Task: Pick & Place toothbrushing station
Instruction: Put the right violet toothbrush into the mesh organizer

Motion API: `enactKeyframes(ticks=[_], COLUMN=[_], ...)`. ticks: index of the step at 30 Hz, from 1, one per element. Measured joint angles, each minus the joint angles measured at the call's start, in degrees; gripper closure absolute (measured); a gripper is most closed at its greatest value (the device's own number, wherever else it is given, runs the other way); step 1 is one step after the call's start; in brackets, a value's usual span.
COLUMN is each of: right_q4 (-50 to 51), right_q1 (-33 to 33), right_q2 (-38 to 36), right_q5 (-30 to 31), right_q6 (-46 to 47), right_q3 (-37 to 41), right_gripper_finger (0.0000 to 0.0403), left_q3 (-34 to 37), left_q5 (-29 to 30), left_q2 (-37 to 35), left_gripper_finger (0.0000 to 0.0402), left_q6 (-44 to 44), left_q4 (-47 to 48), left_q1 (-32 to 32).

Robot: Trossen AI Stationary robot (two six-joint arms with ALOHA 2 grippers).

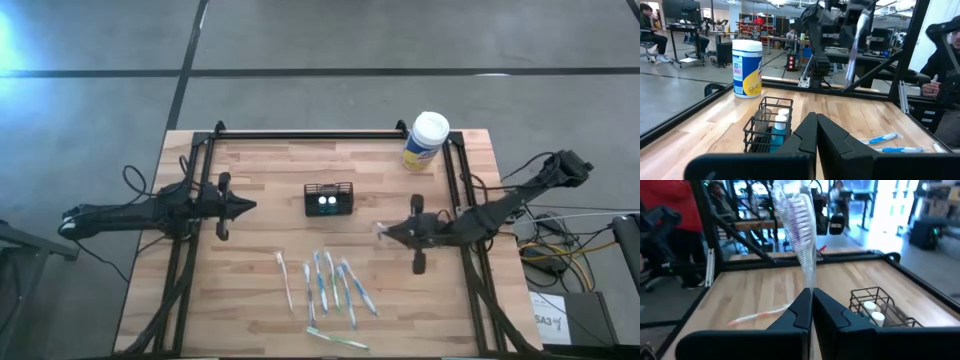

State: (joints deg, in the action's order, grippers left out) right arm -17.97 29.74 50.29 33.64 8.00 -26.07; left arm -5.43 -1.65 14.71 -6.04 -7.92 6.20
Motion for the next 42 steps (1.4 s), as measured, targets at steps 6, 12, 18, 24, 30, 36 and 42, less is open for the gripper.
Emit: enactKeyframes(ticks=[6, 12, 18, 24, 30, 36, 42], right_q4=[-12.86, -17.58, -17.58, -19.49, -21.49, -21.44, -21.41], right_q1=[0.00, 0.00, 0.00, -0.01, -0.03, -0.51, -1.86], right_q2=[-8.68, -14.22, -15.80, -15.87, -17.86, -19.94, -21.57], right_q5=[-0.90, -1.11, -1.10, -2.30, -2.16, -2.01, -2.02], right_q6=[-4.50, -5.24, -5.28, -7.24, -8.23, -8.48, -9.39], right_q3=[11.41, 18.04, 20.05, 21.31, 22.93, 23.52, 23.52], right_gripper_finger=[0.0394, 0.0394, 0.0394, 0.0394, 0.0394, 0.0394, 0.0394], left_q3=[0.00, 0.00, 0.00, 0.11, 0.11, 0.11, 0.11], left_q5=[0.23, 0.76, 1.34, 1.60, 1.59, 1.57, 1.57], left_q2=[-0.01, 0.01, 0.08, 0.10, 0.10, 0.10, 0.10], left_gripper_finger=[0.0394, 0.0394, 0.0394, 0.0394, 0.0394, 0.0394, 0.0394], left_q6=[-0.02, -0.02, -0.02, -0.08, -0.13, -0.15, -0.15], left_q4=[0.00, 0.00, 0.00, 0.00, 0.00, 0.02, 0.02], left_q1=[0.07, 0.07, 0.07, 0.04, 0.04, 0.04, 0.00])
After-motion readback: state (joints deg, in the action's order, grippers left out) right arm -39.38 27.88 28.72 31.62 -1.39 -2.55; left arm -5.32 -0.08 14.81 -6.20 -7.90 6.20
